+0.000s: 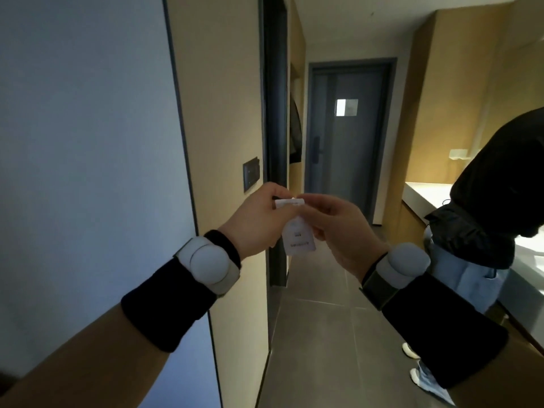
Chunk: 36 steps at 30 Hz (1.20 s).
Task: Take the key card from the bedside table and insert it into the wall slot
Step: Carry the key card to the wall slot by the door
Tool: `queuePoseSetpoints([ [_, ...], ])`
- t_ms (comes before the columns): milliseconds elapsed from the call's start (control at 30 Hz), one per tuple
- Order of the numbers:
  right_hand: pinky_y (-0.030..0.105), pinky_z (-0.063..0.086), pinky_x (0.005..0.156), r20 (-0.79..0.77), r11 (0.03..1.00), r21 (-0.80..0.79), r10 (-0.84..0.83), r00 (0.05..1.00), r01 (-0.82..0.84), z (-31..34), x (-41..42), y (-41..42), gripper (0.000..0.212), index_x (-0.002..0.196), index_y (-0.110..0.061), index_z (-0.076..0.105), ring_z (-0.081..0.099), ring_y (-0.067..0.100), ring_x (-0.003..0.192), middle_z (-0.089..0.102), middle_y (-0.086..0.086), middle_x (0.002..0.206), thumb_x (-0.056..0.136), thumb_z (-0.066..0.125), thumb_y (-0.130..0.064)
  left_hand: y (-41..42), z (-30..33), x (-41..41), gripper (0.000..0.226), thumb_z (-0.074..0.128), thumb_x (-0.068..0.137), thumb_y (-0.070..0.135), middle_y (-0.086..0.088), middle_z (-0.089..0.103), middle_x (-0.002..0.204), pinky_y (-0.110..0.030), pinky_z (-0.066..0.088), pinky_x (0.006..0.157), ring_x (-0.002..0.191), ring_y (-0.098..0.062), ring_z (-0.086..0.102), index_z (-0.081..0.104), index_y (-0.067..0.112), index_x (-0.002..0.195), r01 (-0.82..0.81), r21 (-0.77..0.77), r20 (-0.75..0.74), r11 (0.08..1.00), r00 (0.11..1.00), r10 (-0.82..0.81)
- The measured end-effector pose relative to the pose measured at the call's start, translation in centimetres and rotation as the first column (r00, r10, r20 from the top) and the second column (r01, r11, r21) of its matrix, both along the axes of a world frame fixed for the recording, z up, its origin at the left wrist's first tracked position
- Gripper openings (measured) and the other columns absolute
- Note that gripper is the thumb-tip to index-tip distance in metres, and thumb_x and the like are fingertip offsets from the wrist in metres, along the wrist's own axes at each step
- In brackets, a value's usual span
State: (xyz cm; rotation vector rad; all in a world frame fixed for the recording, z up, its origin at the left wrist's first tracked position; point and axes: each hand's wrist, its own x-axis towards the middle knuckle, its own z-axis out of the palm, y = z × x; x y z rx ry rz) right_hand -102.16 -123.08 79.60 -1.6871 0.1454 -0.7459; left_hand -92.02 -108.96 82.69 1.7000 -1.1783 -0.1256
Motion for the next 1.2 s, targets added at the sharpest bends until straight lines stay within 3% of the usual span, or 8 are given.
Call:
queuePoseSetpoints([
  [133, 0.014, 0.054, 0.058, 0.041, 1.0, 0.019, -0.02, 0.999, 0.019, -0.5, -0.9, -4.7, 0.011, 0.104, -0.024, 0.07, 0.074, 0.006, 0.072, 0.075, -0.002, 0.091, 0.096, 0.063, -0.025, -3.8, -0.2, 0.2, 0.013, 0.056, 0.098, 0.036, -0.006, 0.069, 0.081, -0.011, 0.04, 0.041, 0.044, -0.002, 0.059, 0.058, 0.023, 0.099, -0.032, -0.015, 0.029, 0.999, 0.999, 0.033],
  [300, 0.018, 0.055, 0.058, 0.063, 1.0, -0.011, -0.021, 0.998, 0.022, -1.2, -0.3, -13.1, 0.015, 0.098, -0.013, 0.072, 0.072, 0.015, 0.07, 0.076, 0.004, 0.087, 0.095, 0.065, -0.026, -11.6, -1.1, 1.6, 0.027, 0.061, 0.093, 0.039, 0.021, 0.065, 0.059, -0.007, 0.039, 0.043, 0.046, 0.004, 0.056, 0.065, 0.026, 0.07, -0.123, -0.104, 0.123, 0.987, 0.983, 0.136],
  [400, 0.026, 0.059, 0.063, 0.072, 0.999, -0.038, -0.003, 0.997, 0.006, -1.2, 0.7, -16.8, 0.013, 0.094, -0.013, 0.072, 0.074, 0.024, 0.073, 0.077, 0.0, 0.083, 0.094, 0.067, -0.025, -15.3, -1.2, 2.7, 0.029, 0.063, 0.093, 0.034, 0.026, 0.06, 0.051, -0.006, 0.037, 0.041, 0.044, 0.007, 0.054, 0.066, 0.026, 0.065, -0.125, -0.165, 0.14, 0.978, 0.979, 0.148],
  [567, 0.032, 0.063, 0.065, 0.044, 0.999, -0.044, 0.023, 0.999, -0.021, -0.3, 3.1, -23.6, 0.013, 0.093, -0.012, 0.072, 0.077, 0.025, 0.075, 0.079, -0.001, 0.083, 0.092, 0.069, -0.025, -22.1, -0.8, 4.4, 0.036, 0.058, 0.095, 0.044, 0.009, 0.065, 0.051, -0.01, 0.039, 0.039, 0.038, 0.0, 0.055, 0.069, 0.024, 0.067, -0.106, -0.171, 0.094, 0.98, 0.988, 0.123],
  [833, 0.023, 0.06, 0.062, 0.088, 0.987, -0.039, 0.156, 0.984, -0.153, 1.0, 7.3, -31.6, 0.006, 0.094, -0.007, 0.074, 0.077, 0.023, 0.078, 0.08, 0.006, 0.084, 0.092, 0.068, -0.008, -29.5, 0.5, 7.2, 0.052, 0.056, 0.09, 0.062, -0.009, 0.071, 0.057, -0.012, 0.037, 0.033, 0.037, -0.016, 0.057, 0.073, 0.016, 0.073, -0.209, -0.185, -0.139, 0.96, 0.973, 0.185],
  [967, 0.027, 0.059, 0.067, 0.13, 0.971, 0.006, 0.237, 0.963, -0.24, 0.3, 9.7, -35.0, 0.027, 0.092, -0.005, 0.078, 0.077, 0.025, 0.085, 0.079, 0.013, 0.092, 0.086, 0.057, 0.01, -32.5, 0.0, 8.3, 0.027, 0.063, 0.093, 0.037, -0.005, 0.075, 0.064, -0.013, 0.039, 0.036, 0.043, -0.017, 0.064, 0.072, 0.018, 0.077, -0.284, -0.231, -0.106, 0.931, 0.958, 0.267],
  [1067, 0.022, 0.055, 0.06, 0.139, 0.986, -0.014, 0.167, 0.976, -0.167, -0.6, 11.5, -37.6, 0.024, 0.097, -0.011, 0.077, 0.077, 0.019, 0.084, 0.079, 0.006, 0.096, 0.087, 0.061, 0.003, -34.7, -1.1, 9.0, 0.009, 0.067, 0.091, 0.015, -0.001, 0.075, 0.064, -0.014, 0.039, 0.036, 0.043, -0.018, 0.063, 0.071, 0.014, 0.083, -0.342, -0.237, -0.1, 0.909, 0.939, 0.328],
  [1200, 0.019, 0.054, 0.056, 0.138, 0.989, 0.028, 0.14, 0.98, -0.145, -1.0, 14.4, -41.3, 0.02, 0.11, -0.017, 0.069, 0.077, 0.016, 0.081, 0.078, -0.002, 0.099, 0.09, 0.065, -0.013, -37.5, -2.0, 9.5, 0.012, 0.07, 0.087, 0.019, -0.001, 0.075, 0.084, -0.018, 0.044, 0.039, 0.041, -0.018, 0.063, 0.069, 0.029, 0.082, -0.434, -0.236, -0.069, 0.869, 0.9, 0.431],
])
